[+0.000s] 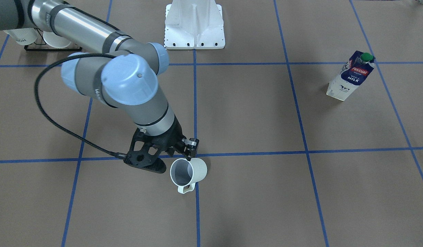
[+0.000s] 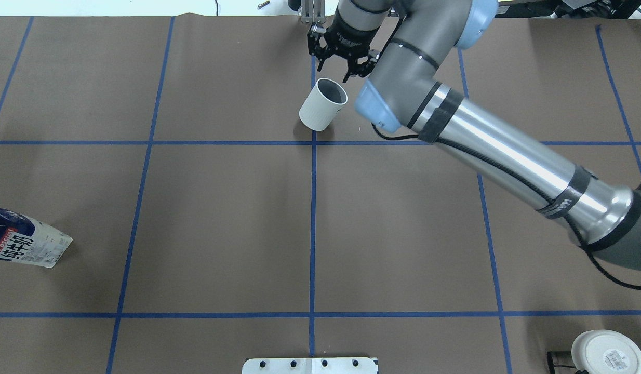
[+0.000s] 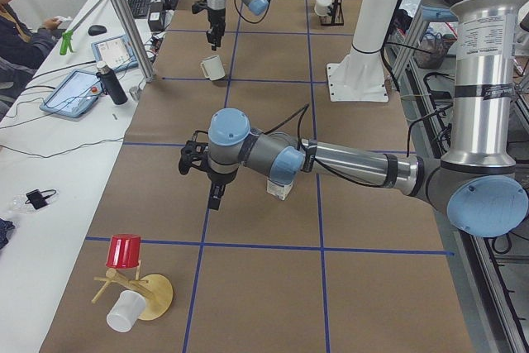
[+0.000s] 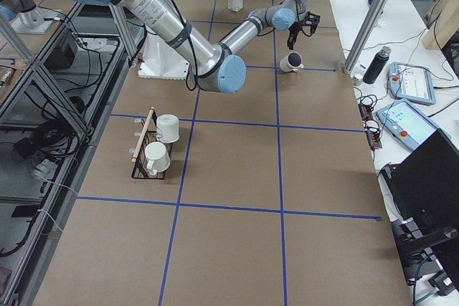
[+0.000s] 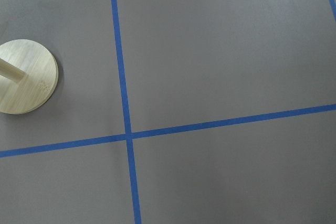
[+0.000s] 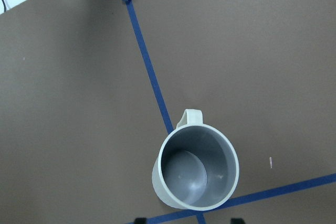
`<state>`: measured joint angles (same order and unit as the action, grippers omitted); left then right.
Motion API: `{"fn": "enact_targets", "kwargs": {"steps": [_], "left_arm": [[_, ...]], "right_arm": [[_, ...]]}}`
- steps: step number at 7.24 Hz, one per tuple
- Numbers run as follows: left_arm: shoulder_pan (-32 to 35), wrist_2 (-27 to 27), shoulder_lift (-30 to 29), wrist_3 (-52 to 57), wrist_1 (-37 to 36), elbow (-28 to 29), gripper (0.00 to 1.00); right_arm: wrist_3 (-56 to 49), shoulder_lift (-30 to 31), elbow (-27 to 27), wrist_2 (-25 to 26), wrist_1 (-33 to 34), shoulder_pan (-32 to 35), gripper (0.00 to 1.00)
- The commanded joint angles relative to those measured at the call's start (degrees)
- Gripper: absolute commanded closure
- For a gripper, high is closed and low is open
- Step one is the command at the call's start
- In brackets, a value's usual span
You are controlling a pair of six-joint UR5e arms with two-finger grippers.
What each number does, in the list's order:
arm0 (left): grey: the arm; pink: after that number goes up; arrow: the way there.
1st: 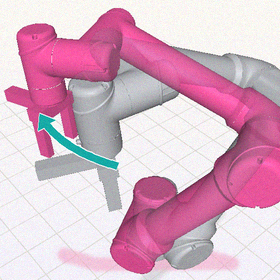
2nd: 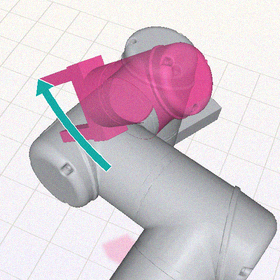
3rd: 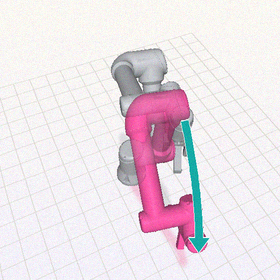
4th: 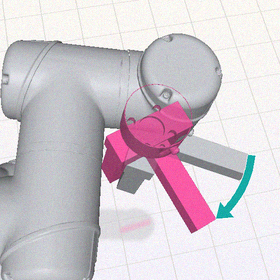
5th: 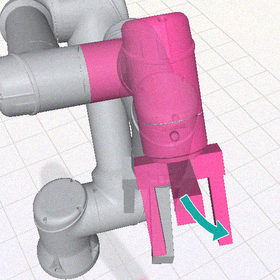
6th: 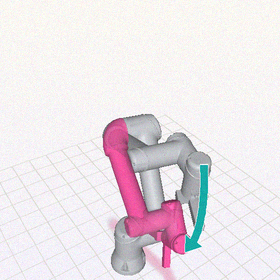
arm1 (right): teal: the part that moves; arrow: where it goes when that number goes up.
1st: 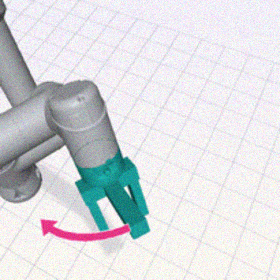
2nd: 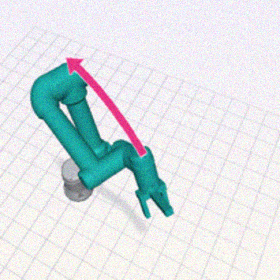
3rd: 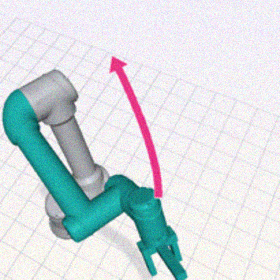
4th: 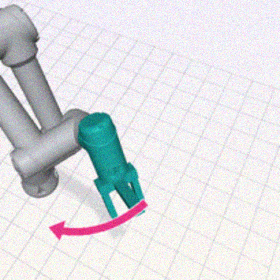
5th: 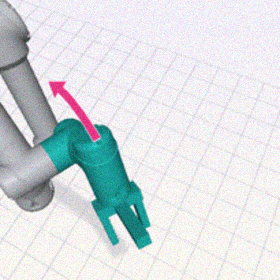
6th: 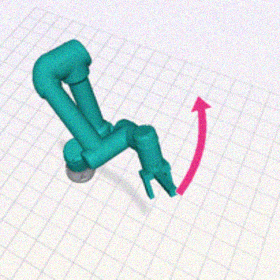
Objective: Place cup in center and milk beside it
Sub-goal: 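Carry the white mug with the right gripper to the grid center, then release the mug and raise the right gripper away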
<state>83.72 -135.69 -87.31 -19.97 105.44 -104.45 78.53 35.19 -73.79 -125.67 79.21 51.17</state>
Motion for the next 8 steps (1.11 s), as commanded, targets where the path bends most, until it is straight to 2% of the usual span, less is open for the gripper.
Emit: {"fn": "enact_targets", "kwargs": {"steps": [1, 3, 5, 7, 8], "left_arm": [[-6.5, 0.5, 1.2, -9.5, 0.5, -7.8, 0.02], [-11.4, 1.6, 6.4, -9.7, 0.6, -13.6, 0.02], [-18.1, 8.1, 13.7, -9.9, 0.6, -20.4, 0.02], [-20.2, 8.6, 16.5, -10.2, 0.6, -22.6, 0.02], [-22.7, 11.0, 16.7, -10.2, 0.6, -22.5, 0.02]], "right_arm": [[-9.1, 14.0, -13.1, -8.5, 1.1, 9.1, 0.0], [-19.9, 25.3, -19.1, -10.5, 1.2, 15.6, 0.0], [-24.4, 32.4, -20.8, -10.3, 1.2, 18.2, 0.0], [-24.7, 37.0, -21.7, -10.2, 1.4, 19.5, 0.0], [-25.5, 41.4, -23.4, -10.2, 0.8, 19.1, 0.0]]}}
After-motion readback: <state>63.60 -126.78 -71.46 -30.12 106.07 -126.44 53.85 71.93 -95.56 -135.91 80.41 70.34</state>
